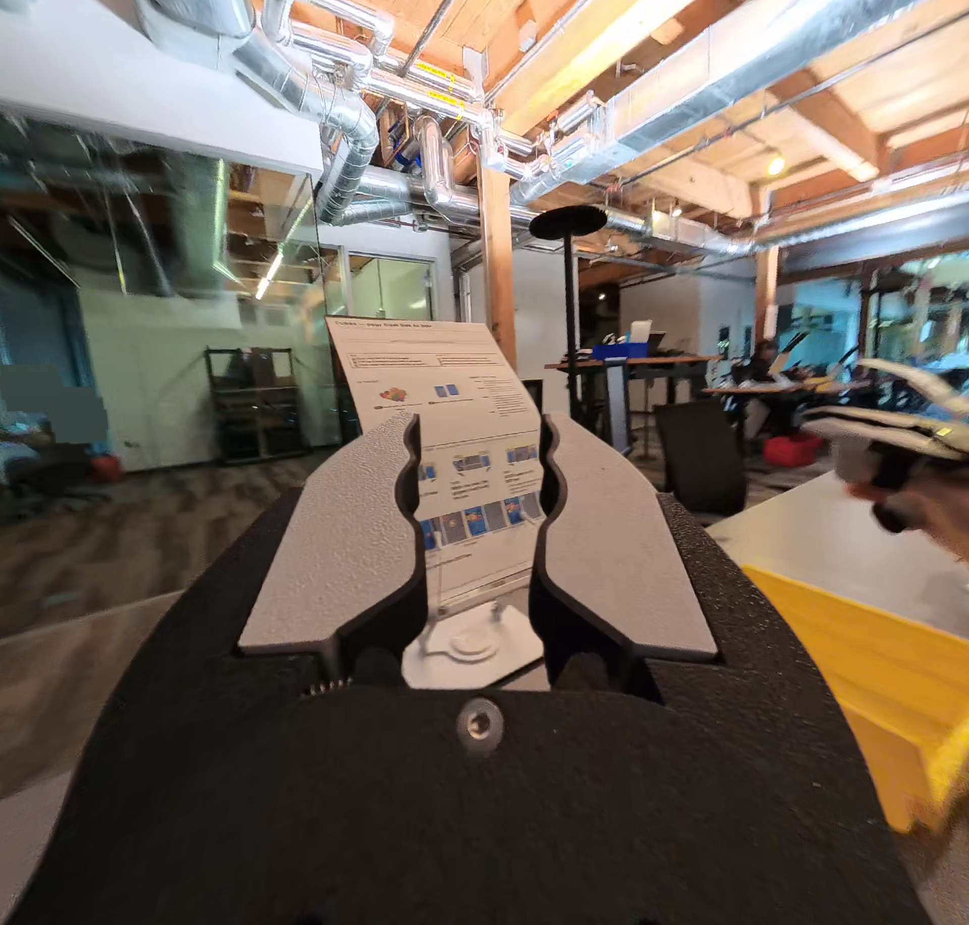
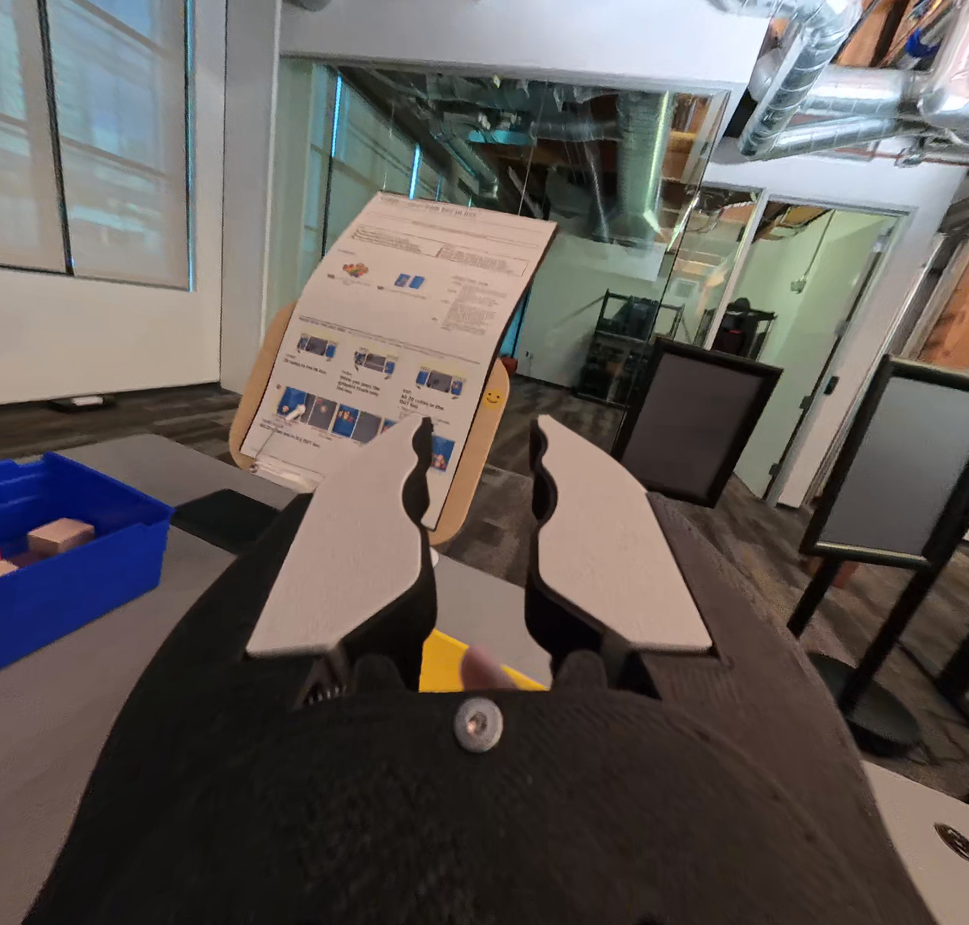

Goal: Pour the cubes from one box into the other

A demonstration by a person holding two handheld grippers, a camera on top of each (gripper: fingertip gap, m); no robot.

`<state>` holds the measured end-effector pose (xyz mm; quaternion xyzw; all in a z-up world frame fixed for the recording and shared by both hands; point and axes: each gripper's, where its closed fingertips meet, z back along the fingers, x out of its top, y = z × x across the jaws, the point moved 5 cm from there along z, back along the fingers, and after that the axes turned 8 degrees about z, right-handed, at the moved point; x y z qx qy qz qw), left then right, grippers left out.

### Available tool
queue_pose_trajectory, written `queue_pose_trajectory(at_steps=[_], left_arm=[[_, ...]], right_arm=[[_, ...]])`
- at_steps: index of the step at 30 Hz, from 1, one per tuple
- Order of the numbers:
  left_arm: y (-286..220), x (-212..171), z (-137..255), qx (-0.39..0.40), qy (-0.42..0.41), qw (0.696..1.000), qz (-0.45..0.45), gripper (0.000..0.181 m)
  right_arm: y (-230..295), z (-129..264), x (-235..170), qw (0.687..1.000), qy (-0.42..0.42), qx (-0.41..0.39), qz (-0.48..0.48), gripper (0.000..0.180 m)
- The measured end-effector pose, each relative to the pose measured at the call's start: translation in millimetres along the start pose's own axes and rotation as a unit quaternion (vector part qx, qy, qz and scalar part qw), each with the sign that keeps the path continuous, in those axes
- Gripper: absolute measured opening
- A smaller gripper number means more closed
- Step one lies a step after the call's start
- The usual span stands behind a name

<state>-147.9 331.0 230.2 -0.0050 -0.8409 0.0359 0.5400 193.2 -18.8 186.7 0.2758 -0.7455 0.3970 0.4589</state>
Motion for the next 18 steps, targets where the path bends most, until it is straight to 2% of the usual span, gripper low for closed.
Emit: queue_pose_trajectory(at_steps=[3,7,8,11,13,15,16,18], left_arm=[[-6.1,-7.5,-1.6,0.007,0.003,0.999,-0.044,0.041],[-11.3,-8.0,7.0,-0.006,-0.060,0.995,-0.086,0.028],[-13.3,-7.2,8.1,-0.016,-0.064,0.994,-0.083,0.028],[-18.9,-14.8,5.9,-0.043,-0.015,0.995,-0.086,0.025],[-15.6,-16.9,5.8,-0.011,0.004,0.992,-0.123,0.019],[-12.1,-15.5,7.8,0.032,0.002,0.986,-0.166,0.011],[-14.6,-14.7,8.5,0.033,-0.007,0.984,-0.175,0.000],[-23.7,-13.7,6.8,0.010,-0.034,0.985,-0.167,0.000]], right_arm=[[-7.5,7.1,4.4,1.000,-0.013,-0.021,0.012,0.036],[-12.8,14.4,3.0,0.997,-0.025,-0.031,0.064,0.037],[-13.2,16.2,3.0,0.997,-0.041,-0.028,0.051,0.037],[-5.0,13.9,2.3,0.996,-0.059,0.048,-0.042,0.038],[-1.5,14.0,3.1,0.995,-0.060,0.062,-0.058,0.027],[-1.7,16.8,8.1,0.996,-0.067,0.035,-0.039,0.016],[-1.2,18.6,11.2,0.997,-0.072,0.021,-0.022,0.014],[1.3,21.9,16.1,0.997,-0.078,0.000,0.010,0.006]])
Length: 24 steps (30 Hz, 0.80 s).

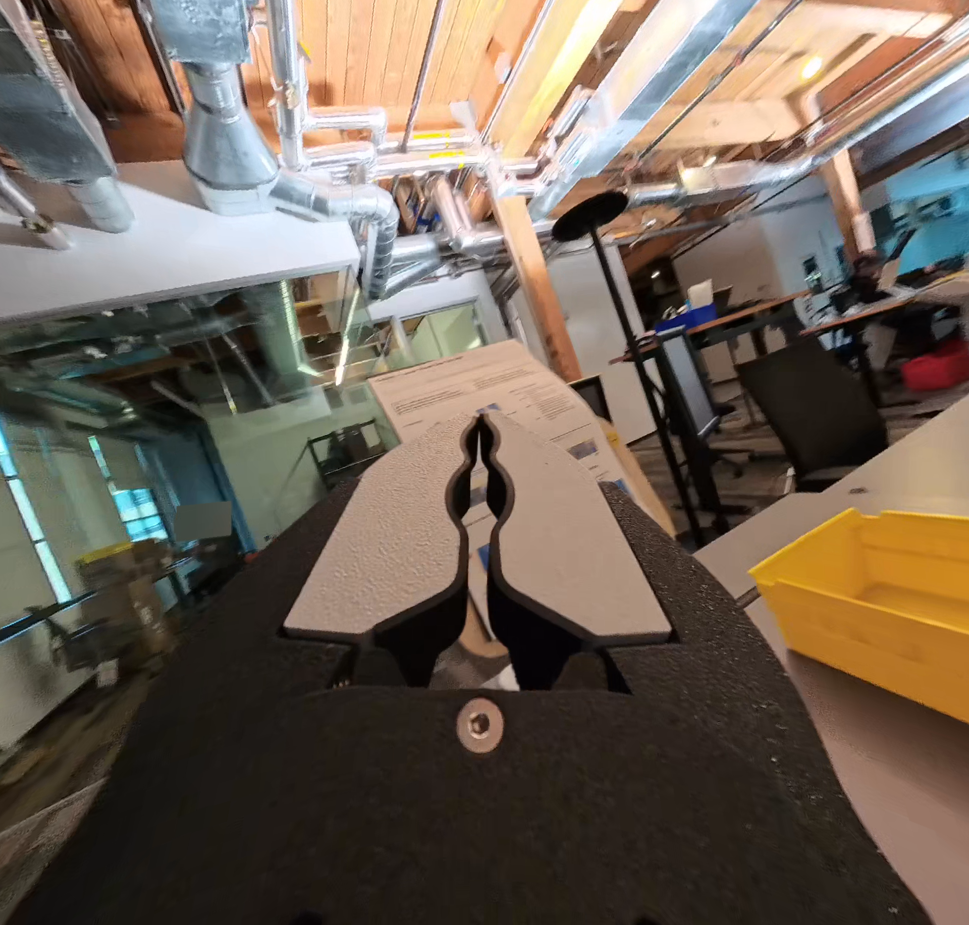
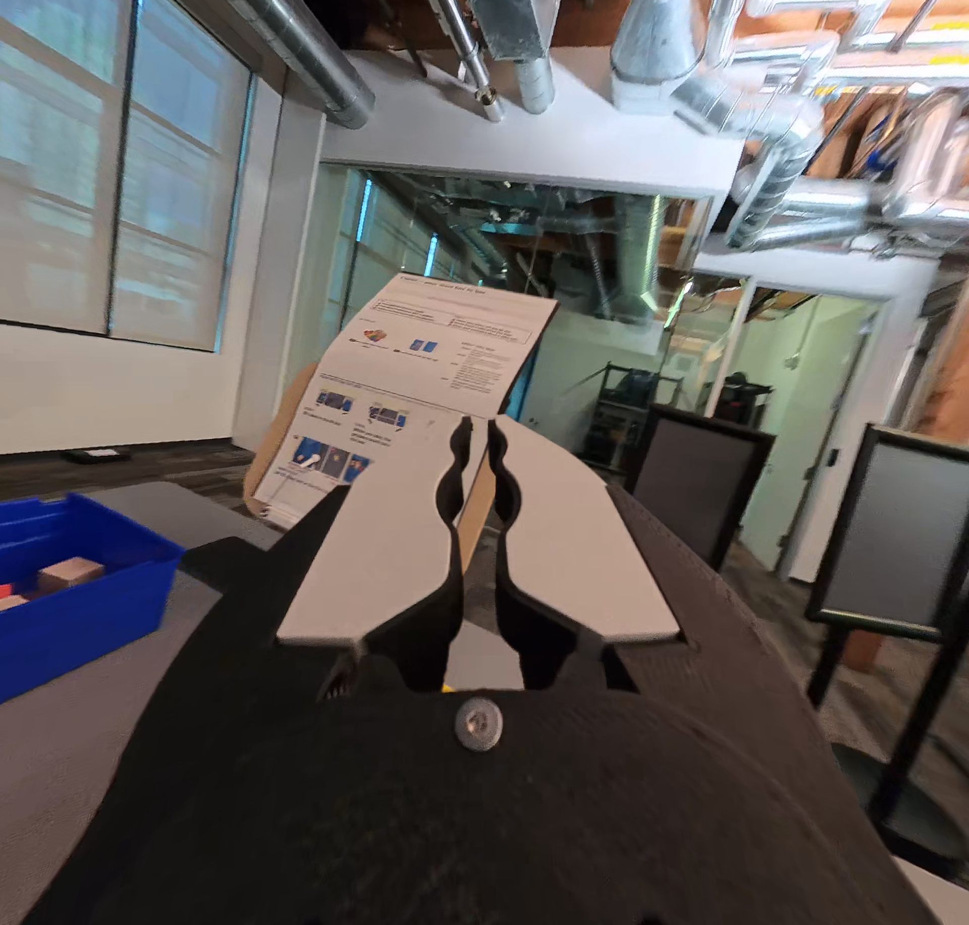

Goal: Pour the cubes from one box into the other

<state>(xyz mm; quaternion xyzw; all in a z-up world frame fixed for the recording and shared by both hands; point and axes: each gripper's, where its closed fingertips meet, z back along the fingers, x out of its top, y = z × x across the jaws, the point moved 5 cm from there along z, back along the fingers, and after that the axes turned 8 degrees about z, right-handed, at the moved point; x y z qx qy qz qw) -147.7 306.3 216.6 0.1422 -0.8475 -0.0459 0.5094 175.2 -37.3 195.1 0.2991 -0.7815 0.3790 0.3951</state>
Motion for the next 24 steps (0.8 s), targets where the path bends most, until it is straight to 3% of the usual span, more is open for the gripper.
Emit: queue_pose_trajectory(at_steps=[9,20,24], left_arm=[[-4.2,-16.5,-9.5,0.020,0.086,0.996,-0.023,0.000],[7.8,-18.3,-4.4,0.022,0.090,0.996,0.007,0.000],[25.9,-31.4,3.3,0.052,0.163,0.985,0.017,0.000]], right_arm=[[3.4,-1.8,-3.9,1.000,0.024,0.003,0.001,0.000],[-7.4,1.2,-9.5,1.000,0.027,0.002,-0.012,0.000],[-8.3,-0.6,-14.8,0.999,0.039,0.011,-0.024,0.000]])
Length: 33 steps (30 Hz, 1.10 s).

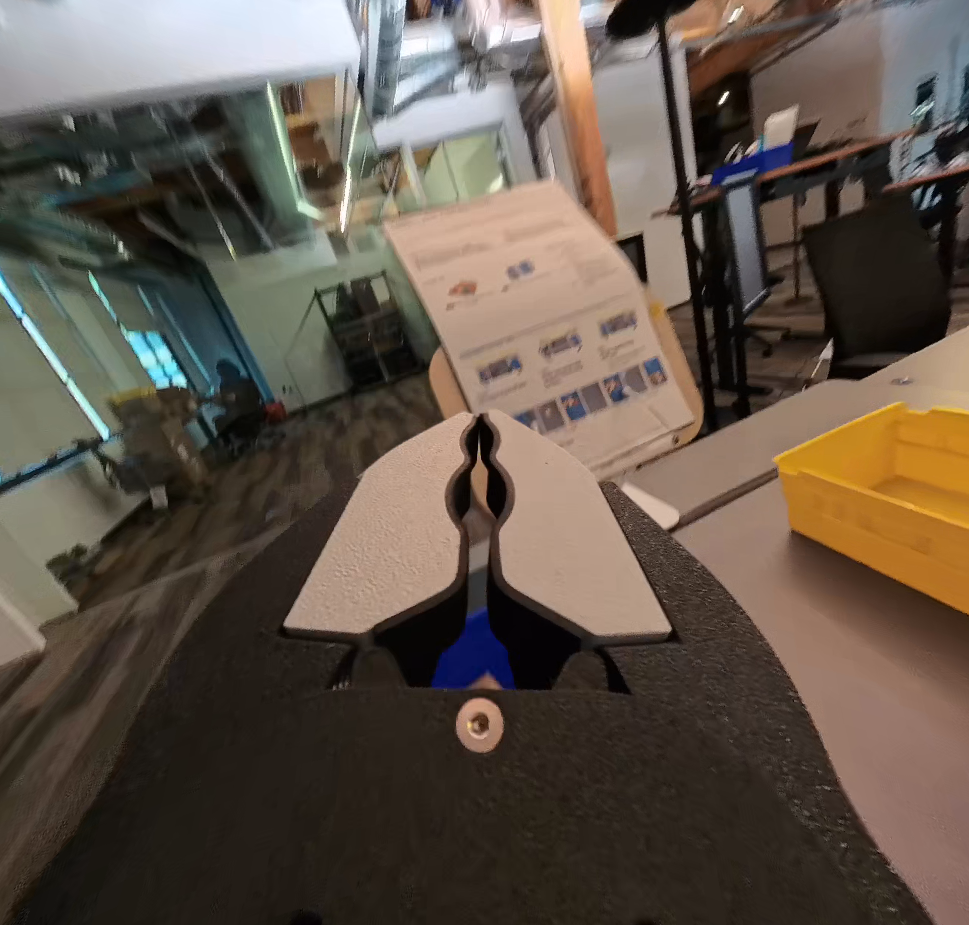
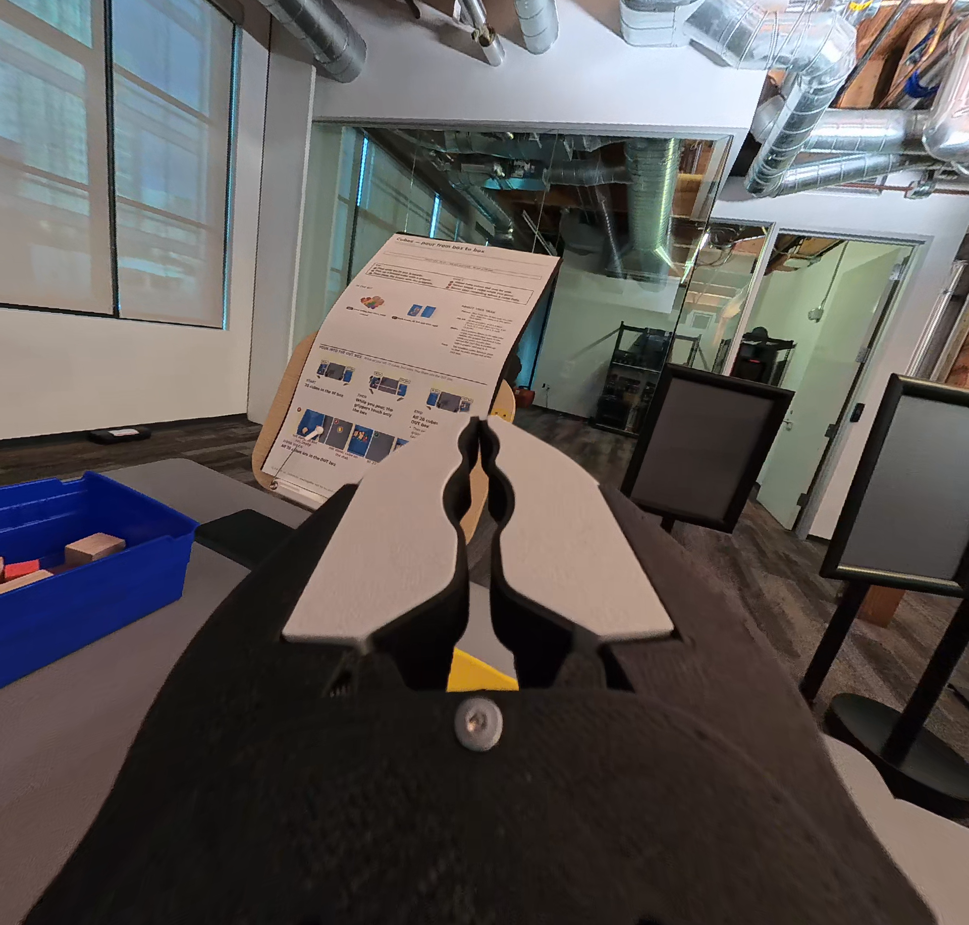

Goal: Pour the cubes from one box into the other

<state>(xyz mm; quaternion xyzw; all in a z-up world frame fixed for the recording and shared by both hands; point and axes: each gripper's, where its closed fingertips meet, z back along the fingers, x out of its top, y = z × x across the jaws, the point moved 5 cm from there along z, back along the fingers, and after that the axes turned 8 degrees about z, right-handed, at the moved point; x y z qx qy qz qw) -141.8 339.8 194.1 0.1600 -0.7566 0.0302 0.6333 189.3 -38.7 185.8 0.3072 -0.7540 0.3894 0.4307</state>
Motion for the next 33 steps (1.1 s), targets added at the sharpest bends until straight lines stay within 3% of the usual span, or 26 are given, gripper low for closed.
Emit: queue_pose_trajectory(at_steps=[4,8,11,22,26,31,33], left_arm=[[42.8,-33.8,10.4,0.079,0.130,0.987,0.045,0.000],[84.1,-84.9,28.0,0.155,0.282,0.939,0.122,0.002],[106.2,-108.7,32.2,0.202,0.313,0.912,0.170,0.014],[97.5,-201.8,21.7,0.130,0.509,0.797,0.297,0.021],[100.7,-212.7,20.7,0.152,0.532,0.784,0.281,0.023],[89.8,-239.2,28.5,0.140,0.610,0.727,0.282,0.024],[83.5,-247.6,28.7,0.120,0.631,0.709,0.290,0.014]], right_arm=[[0.1,-2.7,-7.1,0.999,0.022,0.019,-0.015,0.000],[-1.6,-3.9,-13.2,0.998,0.037,0.032,-0.028,0.000],[-3.3,-4.4,-16.9,0.998,0.044,0.039,-0.035,0.000],[-10.7,-4.6,-29.2,0.995,0.069,0.047,-0.058,0.000],[-12.2,-4.2,-31.7,0.994,0.075,0.049,-0.061,0.000],[-13.3,-4.3,-35.1,0.993,0.082,0.055,-0.071,0.000],[-12.9,-5.2,-36.9,0.992,0.087,0.056,-0.077,0.000]])
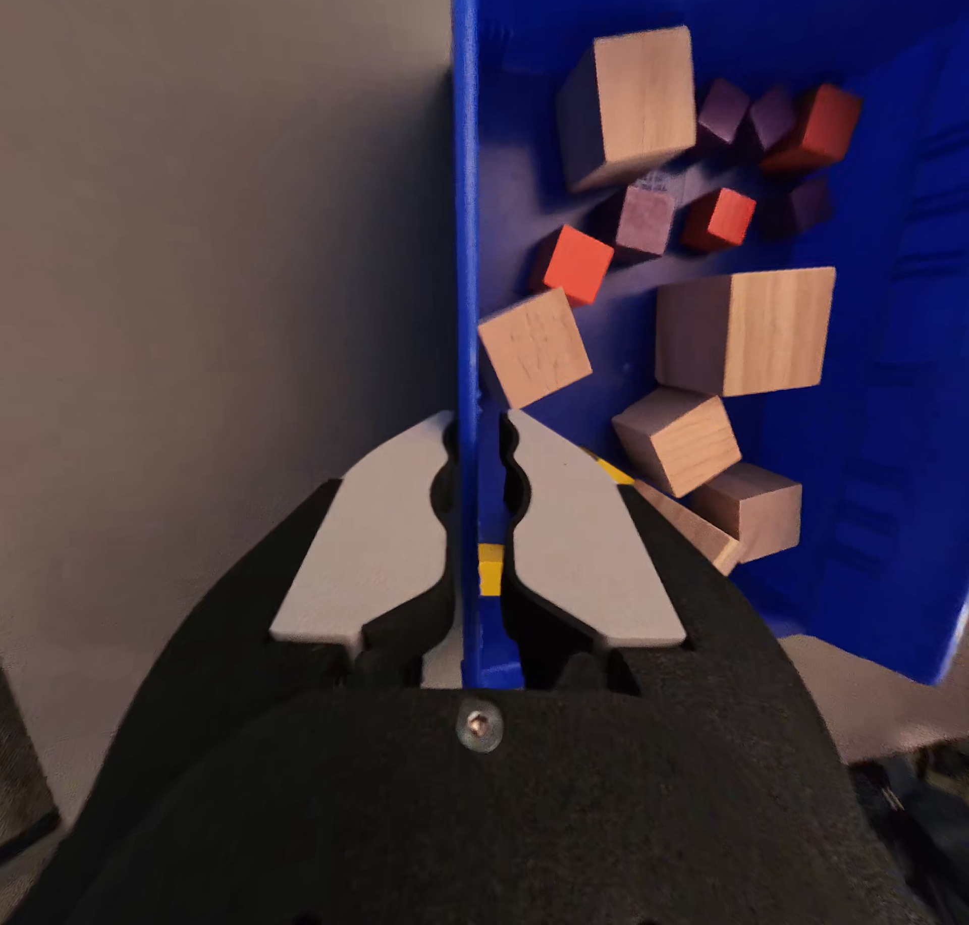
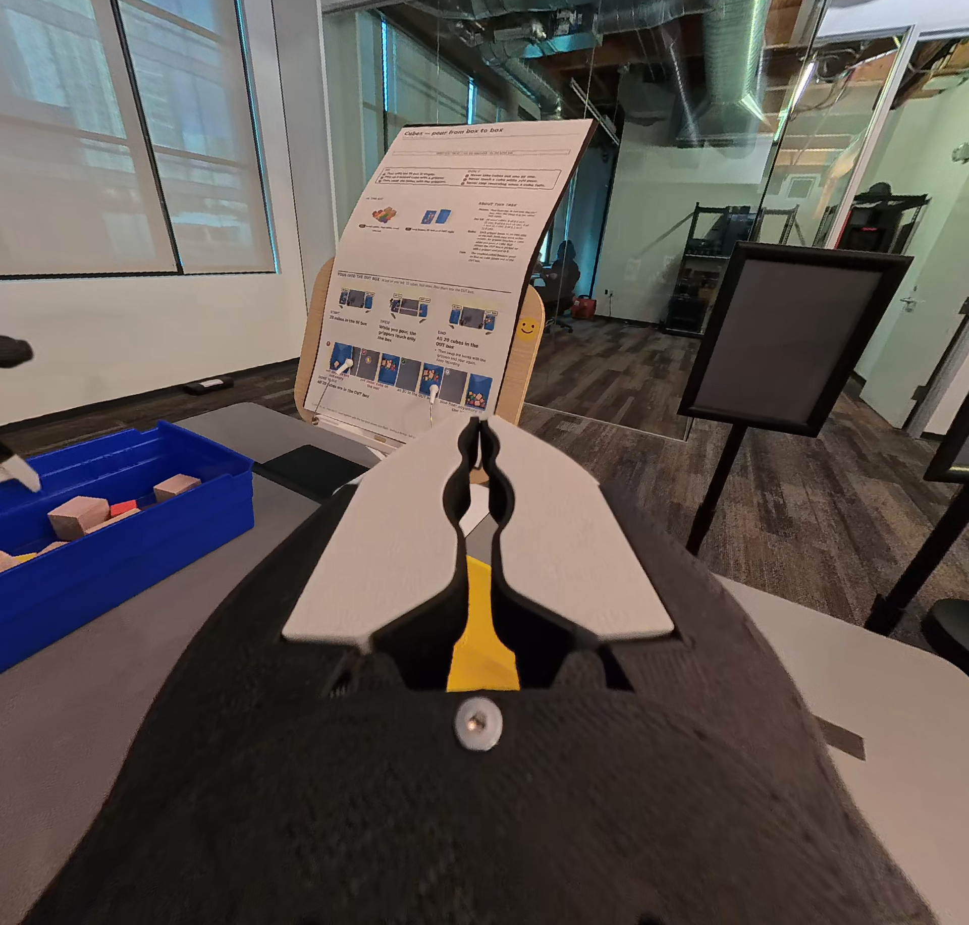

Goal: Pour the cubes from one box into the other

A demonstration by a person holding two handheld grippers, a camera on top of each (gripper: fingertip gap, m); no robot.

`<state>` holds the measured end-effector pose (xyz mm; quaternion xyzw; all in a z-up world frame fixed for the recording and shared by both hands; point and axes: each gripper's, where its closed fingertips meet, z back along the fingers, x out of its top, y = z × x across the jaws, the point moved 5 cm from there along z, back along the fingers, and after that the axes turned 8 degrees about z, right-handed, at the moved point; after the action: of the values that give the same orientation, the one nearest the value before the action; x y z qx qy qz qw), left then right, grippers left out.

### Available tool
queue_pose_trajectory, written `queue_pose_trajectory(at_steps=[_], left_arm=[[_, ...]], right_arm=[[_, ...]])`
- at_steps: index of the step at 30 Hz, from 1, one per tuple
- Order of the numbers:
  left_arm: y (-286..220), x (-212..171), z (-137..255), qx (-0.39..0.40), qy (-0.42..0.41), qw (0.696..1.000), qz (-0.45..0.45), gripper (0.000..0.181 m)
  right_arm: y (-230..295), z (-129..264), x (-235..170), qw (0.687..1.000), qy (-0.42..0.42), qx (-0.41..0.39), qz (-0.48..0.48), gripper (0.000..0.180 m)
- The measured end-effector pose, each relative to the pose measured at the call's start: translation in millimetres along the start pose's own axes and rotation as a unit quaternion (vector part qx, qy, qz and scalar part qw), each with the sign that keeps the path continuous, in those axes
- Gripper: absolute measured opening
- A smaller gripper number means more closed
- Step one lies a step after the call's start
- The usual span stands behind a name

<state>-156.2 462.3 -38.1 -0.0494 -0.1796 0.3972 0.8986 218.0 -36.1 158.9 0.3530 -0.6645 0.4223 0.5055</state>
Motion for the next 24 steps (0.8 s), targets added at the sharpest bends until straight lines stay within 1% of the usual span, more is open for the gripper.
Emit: queue_pose_trajectory(at_steps=[1,3,6,9,11,12,13,14,17,19,22,24], left_arm=[[-0.7,0.3,-2.8,0.000,0.005,1.000,0.000,0.014],[0.8,0.5,-4.5,0.022,0.008,1.000,-0.009,0.006],[-3.1,-1.1,-5.3,0.031,0.014,0.999,-0.013,0.005],[-14.0,-4.0,-7.8,0.028,0.027,0.999,-0.024,0.005],[-24.7,-5.9,-10.3,0.027,0.036,0.998,-0.040,0.005],[-30.7,-6.7,-11.8,0.025,0.039,0.998,-0.048,0.005],[-36.8,-7.6,-13.2,0.022,0.042,0.997,-0.055,0.005],[-42.9,-8.5,-14.7,0.018,0.045,0.997,-0.062,0.005],[-60.4,-11.6,-18.6,0.013,0.054,0.995,-0.084,0.005],[-70.3,-14.0,-20.7,0.013,0.057,0.994,-0.095,0.005],[-82.9,-19.0,-23.1,0.016,0.063,0.992,-0.112,0.006],[-89.8,-24.4,-26.2,0.011,0.074,0.990,-0.120,0.008]], right_arm=[[0.8,-1.3,-0.9,1.000,0.004,0.003,-0.007,0.000],[6.2,-6.7,-3.3,0.999,0.020,0.013,-0.032,0.000],[30.5,-22.0,-4.4,0.995,0.053,0.052,-0.065,0.003],[78.6,-40.6,0.5,0.989,0.068,0.120,-0.059,0.006],[125.0,-51.6,3.3,0.974,0.073,0.202,-0.066,0.007],[147.4,-57.3,0.6,0.965,0.089,0.235,-0.072,0.010],[166.0,-64.6,-5.3,0.959,0.111,0.251,-0.070,0.015],[181.5,-74.1,-13.3,0.955,0.135,0.254,-0.066,0.021],[217.6,-108.4,-44.4,0.939,0.212,0.260,-0.069,0.030],[235.8,-129.7,-67.5,0.918,0.275,0.269,-0.094,0.040],[261.9,-148.0,-94.4,0.881,0.343,0.294,-0.139,0.041],[263.5,-157.1,-108.6,0.882,0.373,0.259,-0.125,0.050]])
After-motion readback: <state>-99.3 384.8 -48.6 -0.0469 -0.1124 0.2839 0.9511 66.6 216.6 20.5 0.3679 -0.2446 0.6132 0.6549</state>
